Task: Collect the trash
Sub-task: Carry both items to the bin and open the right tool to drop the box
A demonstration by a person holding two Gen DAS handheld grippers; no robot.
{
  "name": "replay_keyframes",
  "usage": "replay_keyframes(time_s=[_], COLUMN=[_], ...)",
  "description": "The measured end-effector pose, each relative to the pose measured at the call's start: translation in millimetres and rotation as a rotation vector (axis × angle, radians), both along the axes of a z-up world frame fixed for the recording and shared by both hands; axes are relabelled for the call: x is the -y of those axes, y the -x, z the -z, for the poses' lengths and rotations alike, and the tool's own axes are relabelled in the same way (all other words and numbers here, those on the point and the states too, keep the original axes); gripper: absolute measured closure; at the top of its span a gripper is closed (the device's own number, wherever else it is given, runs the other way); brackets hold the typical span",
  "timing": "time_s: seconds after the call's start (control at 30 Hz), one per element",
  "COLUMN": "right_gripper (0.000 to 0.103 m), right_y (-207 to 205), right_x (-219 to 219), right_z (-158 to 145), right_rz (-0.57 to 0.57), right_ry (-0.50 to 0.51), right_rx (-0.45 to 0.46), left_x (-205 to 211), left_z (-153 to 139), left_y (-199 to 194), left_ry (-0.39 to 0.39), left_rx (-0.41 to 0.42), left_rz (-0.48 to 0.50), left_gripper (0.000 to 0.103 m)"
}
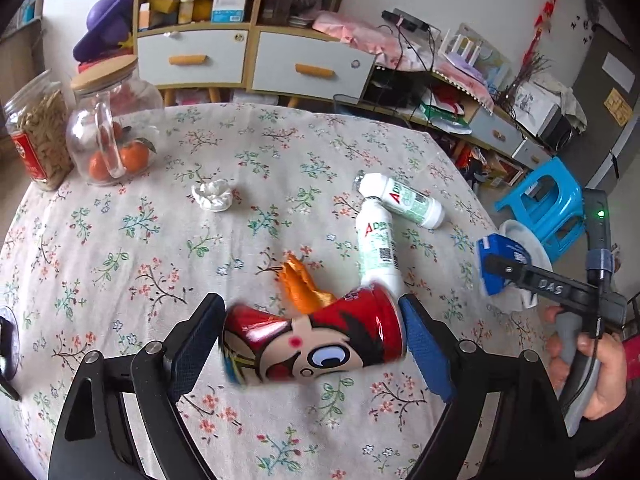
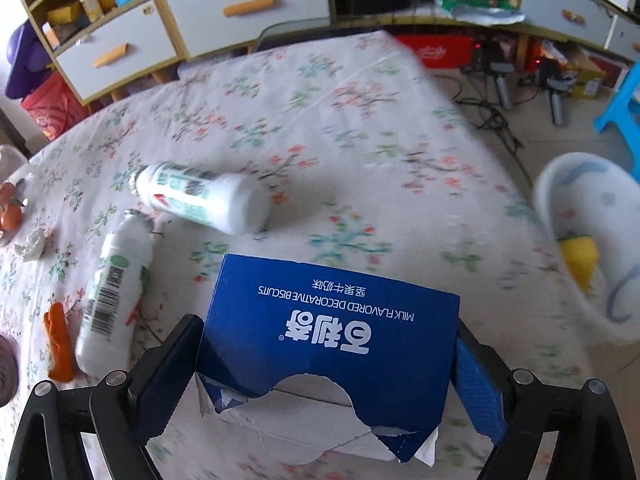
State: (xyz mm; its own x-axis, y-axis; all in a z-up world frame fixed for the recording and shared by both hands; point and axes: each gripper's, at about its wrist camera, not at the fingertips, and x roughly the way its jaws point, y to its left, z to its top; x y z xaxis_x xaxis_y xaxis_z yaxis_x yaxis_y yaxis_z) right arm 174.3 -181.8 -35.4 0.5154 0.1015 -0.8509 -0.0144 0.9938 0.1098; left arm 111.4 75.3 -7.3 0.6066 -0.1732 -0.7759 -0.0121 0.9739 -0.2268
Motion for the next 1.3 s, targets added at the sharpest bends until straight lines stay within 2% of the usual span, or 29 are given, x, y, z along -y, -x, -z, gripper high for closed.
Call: replay_keyframes(time_s=[0.13,0.37,0.63,0.8,0.97,1.07,1.3], right_gripper=[0.008,0.008,0.007,0.007,0.001,0.001,0.001], right_y=[8,17,11,-3,-9,-8,17], right_x=[42,110,182,206,225,234,253], right_z=[-7,-24,-26,-20,-17,-19,-26], right_rz=[0.066,0.171,0.302,0.375,0.449,0.457,0.454], right_ry=[-0.015,-0.048,-0.048,-0.08,-0.164,-0.209,-0.145], right_rx=[0.004,0.034,0.038,0.068,0.085,0.094,0.046], left_x=[12,30,80,114,145,161,208], left_z=[1,-5,-16,-13,-9,-11,-8], left_y=[1,-3,-16,-28,-40,-47,-77], left_ry=[-0.017,0.058,0.038,0.031,0.035,0.018,0.03], left_rx=[0.0,-0.003,0.023,0.01,-0.008,-0.005,-0.03], left_rz=[0.023,0.054,0.135,0.185,0.224,0.243,0.302], left_gripper=[0.014,0.014,0.014,0.014,0.014,0.014,0.014])
